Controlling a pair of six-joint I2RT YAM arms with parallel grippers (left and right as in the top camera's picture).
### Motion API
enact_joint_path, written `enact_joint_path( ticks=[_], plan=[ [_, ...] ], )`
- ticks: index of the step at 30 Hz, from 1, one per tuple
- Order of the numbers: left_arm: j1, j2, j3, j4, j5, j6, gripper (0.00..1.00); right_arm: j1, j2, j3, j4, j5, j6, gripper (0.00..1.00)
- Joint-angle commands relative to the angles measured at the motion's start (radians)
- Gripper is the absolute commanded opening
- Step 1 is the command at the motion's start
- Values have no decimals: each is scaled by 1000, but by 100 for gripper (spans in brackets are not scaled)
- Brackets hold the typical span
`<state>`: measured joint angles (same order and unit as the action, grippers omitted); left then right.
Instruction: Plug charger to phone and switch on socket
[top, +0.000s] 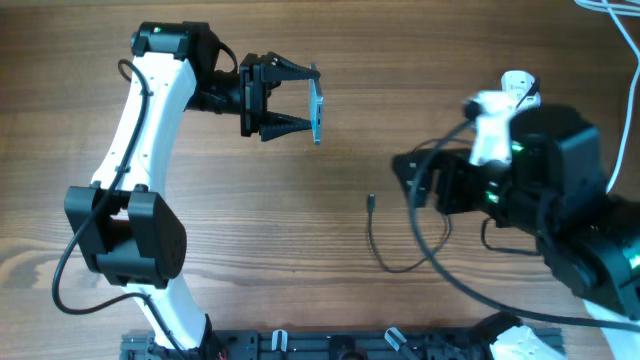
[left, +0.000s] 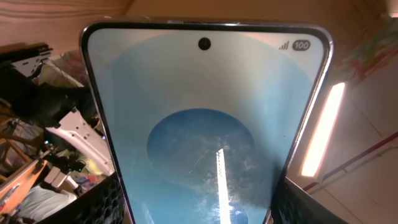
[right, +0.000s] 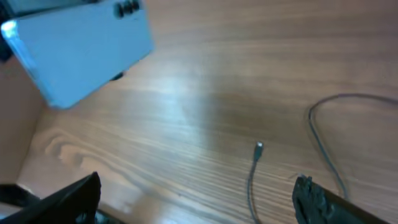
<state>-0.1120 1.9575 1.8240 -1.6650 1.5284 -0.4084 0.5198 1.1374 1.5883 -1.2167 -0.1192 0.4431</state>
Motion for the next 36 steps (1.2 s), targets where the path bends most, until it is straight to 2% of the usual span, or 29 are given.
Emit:
enact_joint_path(
  ticks=[1,5,10,14,17,26,30,36],
  plan=[
    [-9,-41,2,0,48,12,64,184,119,146,-34,250,18,96],
    [-10,-41,2,0,48,12,64,350,240,247,-29,340,42,97],
    [-11,-41,2,20,45,12,64,428,341,293,-11,470,98,97],
    [-11,-41,2,56,45,11,64,447,350,293,48,471,108,97],
    [-11,-41,2,57,42,12,63,448,357,293,114,530,109,90],
    [-11,-41,2,56,42,8,62,448,446,293,192,650,110,84],
    [-10,-41,2,57,42,8,63,448,456,293,210,669,127,70],
    [-10,-41,2,57,42,8,63,448,456,293,208,679,136,56]
  ],
)
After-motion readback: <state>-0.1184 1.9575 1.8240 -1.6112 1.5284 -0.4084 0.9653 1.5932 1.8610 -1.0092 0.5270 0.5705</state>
